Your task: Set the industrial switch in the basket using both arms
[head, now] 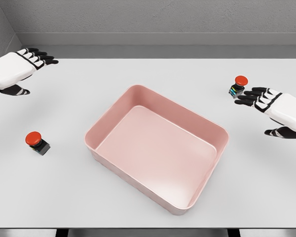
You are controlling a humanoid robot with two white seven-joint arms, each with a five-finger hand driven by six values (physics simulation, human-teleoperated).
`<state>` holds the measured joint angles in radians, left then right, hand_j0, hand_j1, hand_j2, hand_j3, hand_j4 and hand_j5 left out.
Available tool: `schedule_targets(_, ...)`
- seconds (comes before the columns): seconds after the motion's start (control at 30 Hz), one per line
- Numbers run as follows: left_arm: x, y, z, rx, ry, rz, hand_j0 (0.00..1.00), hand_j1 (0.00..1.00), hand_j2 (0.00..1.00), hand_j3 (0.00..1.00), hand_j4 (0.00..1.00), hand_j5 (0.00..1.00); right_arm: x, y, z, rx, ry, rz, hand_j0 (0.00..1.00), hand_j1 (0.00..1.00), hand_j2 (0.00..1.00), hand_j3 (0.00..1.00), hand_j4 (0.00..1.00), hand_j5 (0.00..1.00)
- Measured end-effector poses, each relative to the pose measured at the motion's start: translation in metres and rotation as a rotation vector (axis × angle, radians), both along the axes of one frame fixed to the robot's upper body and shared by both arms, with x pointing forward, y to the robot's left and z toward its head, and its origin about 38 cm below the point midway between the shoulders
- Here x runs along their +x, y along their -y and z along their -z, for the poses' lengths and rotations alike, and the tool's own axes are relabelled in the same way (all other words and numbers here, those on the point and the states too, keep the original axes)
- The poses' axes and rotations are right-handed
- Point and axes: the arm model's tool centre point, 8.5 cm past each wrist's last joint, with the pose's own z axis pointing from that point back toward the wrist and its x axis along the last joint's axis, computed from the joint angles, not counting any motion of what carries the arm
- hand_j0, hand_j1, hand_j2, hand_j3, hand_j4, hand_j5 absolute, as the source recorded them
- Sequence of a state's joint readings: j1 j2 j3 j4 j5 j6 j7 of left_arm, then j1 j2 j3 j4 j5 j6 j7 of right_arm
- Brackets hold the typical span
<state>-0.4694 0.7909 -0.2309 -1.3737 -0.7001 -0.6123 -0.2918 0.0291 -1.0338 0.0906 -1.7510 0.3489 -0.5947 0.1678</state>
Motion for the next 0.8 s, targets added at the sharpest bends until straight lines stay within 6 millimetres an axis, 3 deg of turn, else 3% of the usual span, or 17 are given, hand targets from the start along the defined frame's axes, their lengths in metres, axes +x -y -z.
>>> schedule_targets(0.13,-0.002,-0.007,-0.005,0.025,0.002,-0.009,1.00,1.00,1.00,1.00,1.00,1.00,0.002,0.001,-0.004,0.001,0.011,0.004,1.00,1.00,1.00,1.00,1.00,1.00)
schedule_targets(0.2,-0.016,-0.019,0.012,0.070,-0.052,-0.019,1.00,1.00,1.00,1.00,1.00,1.00,0.020,0.004,-0.032,0.002,0.098,0.027,1.00,1.00,1.00,1.00,1.00,1.00)
schedule_targets(0.3,-0.027,-0.029,0.005,0.148,-0.075,-0.020,1.00,1.00,1.00,1.00,1.00,1.00,0.048,0.014,-0.051,-0.019,0.105,0.139,1.00,1.00,1.00,1.00,1.00,1.00)
schedule_targets(0.33,-0.034,-0.033,0.013,0.172,-0.107,-0.020,1.00,1.00,1.00,1.00,1.00,1.00,0.056,0.013,-0.050,-0.036,0.081,0.162,1.00,1.00,1.00,1.00,1.00,1.00)
schedule_targets(0.43,-0.043,-0.037,0.008,0.228,-0.122,-0.011,1.00,1.00,1.00,1.00,1.00,1.00,0.081,0.004,-0.052,-0.078,0.009,0.207,1.00,1.00,1.00,1.00,1.00,1.00)
schedule_targets(0.6,-0.061,-0.036,0.017,0.298,-0.173,0.023,1.00,1.00,1.00,1.00,1.00,1.00,0.109,-0.005,-0.025,-0.134,-0.174,0.272,1.00,1.00,1.00,1.00,1.00,1.00)
schedule_targets(0.7,-0.068,-0.030,0.017,0.332,-0.189,0.050,1.00,1.00,1.00,1.00,1.00,1.00,0.134,-0.009,-0.035,-0.140,-0.194,0.295,1.00,1.00,1.00,1.00,1.00,1.00)
schedule_targets(0.8,-0.073,-0.026,0.018,0.351,-0.198,0.069,1.00,1.00,1.00,1.00,1.00,1.00,0.151,-0.012,-0.018,-0.140,-0.259,0.321,1.00,1.00,1.00,1.00,1.00,1.00)
